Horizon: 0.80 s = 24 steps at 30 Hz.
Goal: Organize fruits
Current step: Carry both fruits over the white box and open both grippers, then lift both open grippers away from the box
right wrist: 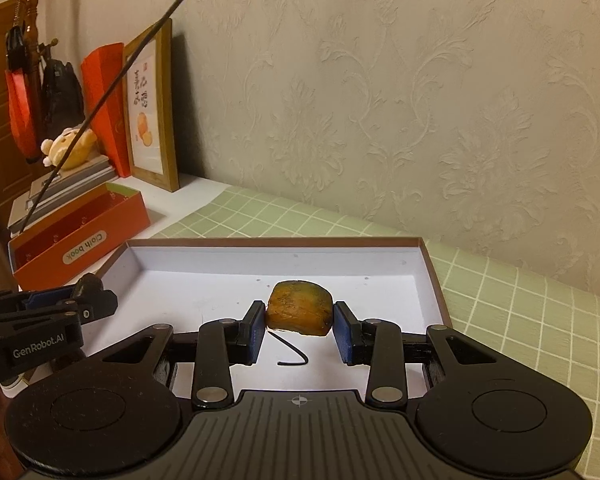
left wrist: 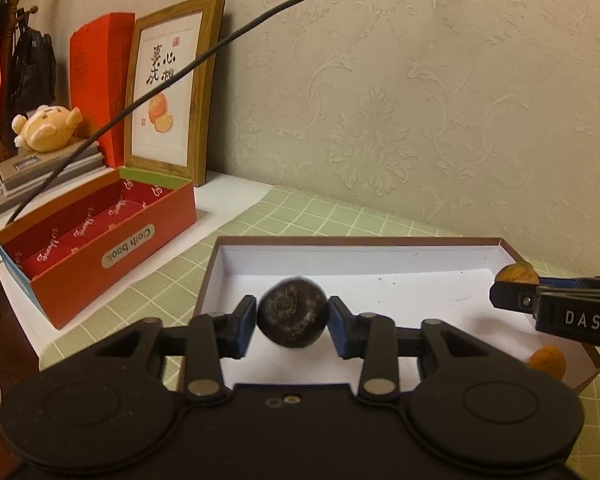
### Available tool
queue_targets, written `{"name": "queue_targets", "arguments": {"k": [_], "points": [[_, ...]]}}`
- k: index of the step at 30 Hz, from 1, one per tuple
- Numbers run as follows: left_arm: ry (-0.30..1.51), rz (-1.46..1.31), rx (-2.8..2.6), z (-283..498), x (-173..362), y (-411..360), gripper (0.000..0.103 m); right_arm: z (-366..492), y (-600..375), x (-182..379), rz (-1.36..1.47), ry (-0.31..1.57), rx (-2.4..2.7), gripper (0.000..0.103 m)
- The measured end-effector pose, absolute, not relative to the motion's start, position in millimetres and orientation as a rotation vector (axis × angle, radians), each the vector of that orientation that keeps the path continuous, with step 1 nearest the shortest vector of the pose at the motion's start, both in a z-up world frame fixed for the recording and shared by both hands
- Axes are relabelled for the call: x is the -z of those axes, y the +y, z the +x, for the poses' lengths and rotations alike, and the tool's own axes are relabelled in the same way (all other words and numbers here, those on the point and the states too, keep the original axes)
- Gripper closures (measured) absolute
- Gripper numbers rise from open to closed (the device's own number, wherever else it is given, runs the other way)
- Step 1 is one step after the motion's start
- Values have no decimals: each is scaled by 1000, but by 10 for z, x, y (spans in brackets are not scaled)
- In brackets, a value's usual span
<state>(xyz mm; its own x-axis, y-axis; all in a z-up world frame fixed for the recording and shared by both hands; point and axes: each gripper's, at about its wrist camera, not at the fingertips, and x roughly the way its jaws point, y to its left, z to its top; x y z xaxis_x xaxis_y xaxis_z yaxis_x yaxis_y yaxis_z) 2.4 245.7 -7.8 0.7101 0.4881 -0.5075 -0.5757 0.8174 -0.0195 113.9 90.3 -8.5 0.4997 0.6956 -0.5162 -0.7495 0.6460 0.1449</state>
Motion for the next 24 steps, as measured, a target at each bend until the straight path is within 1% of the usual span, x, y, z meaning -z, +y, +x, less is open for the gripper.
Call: {"name": "queue_targets", "arguments": {"k": [1, 2, 3, 4, 24], "points": [[498, -173, -607, 18, 74, 2447, 33, 1129, 921, 88, -116, 562, -868, 41], [479, -161, -624, 4, 66, 2431, 9, 1115, 935, 93, -129, 544, -841, 16], [465, -146, -637, -6, 53, 2414, 9, 1086, 919, 96, -124, 513, -815, 0], [463, -138, -638, -8, 39, 2409, 11, 1056, 892, 98, -111, 470, -810, 0], [462, -168, -657, -81, 39, 2529, 10, 1167, 871, 141, -97, 512, -806, 0]]}}
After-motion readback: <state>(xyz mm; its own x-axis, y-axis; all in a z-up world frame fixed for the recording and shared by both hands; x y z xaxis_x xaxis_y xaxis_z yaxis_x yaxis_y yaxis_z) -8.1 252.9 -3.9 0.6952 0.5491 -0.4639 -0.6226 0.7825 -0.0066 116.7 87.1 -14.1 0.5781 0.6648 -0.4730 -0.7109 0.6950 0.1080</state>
